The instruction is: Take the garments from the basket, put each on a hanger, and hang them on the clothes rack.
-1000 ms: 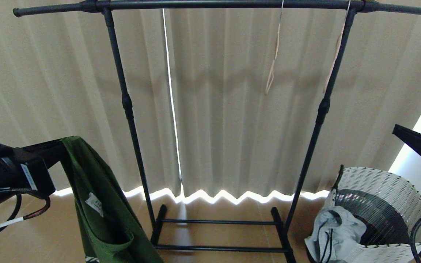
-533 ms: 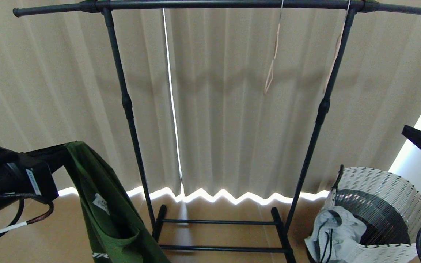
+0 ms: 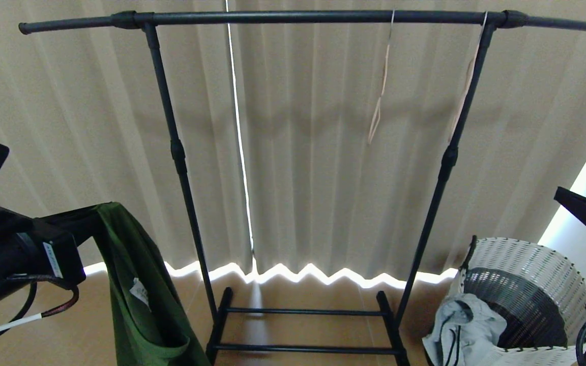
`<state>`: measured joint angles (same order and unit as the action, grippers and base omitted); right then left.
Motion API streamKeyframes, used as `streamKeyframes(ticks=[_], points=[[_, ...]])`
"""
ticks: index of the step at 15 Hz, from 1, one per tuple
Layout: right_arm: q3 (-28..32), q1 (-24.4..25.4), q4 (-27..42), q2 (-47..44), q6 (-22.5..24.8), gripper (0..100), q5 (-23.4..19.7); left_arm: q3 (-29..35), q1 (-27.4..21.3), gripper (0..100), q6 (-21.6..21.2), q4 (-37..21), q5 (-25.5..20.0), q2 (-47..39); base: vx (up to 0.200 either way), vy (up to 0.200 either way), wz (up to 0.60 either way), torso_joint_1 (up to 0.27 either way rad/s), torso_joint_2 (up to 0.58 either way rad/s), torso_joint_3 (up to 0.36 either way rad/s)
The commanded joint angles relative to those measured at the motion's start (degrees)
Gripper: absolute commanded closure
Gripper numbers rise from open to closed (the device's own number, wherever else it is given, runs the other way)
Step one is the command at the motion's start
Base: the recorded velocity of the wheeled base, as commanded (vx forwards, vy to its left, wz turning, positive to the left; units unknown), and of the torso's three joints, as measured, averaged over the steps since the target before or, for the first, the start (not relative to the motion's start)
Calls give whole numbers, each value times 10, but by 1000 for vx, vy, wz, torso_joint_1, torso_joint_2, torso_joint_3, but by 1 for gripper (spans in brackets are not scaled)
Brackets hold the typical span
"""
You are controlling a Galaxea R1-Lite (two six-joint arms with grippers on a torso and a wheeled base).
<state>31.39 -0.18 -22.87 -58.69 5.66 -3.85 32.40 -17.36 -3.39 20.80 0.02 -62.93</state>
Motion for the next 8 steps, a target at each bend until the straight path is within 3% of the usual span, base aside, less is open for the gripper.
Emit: streamKeyframes(ticks=[1, 8], points=[[0, 0, -1, 0, 1, 0, 0, -1, 0, 100, -2, 0, 1, -4, 0, 0, 0, 95, -481, -300], [2, 0, -1, 1, 1, 0, 0, -14, 2, 100, -10, 18, 0, -8, 0, 0, 0, 150, -470, -307]])
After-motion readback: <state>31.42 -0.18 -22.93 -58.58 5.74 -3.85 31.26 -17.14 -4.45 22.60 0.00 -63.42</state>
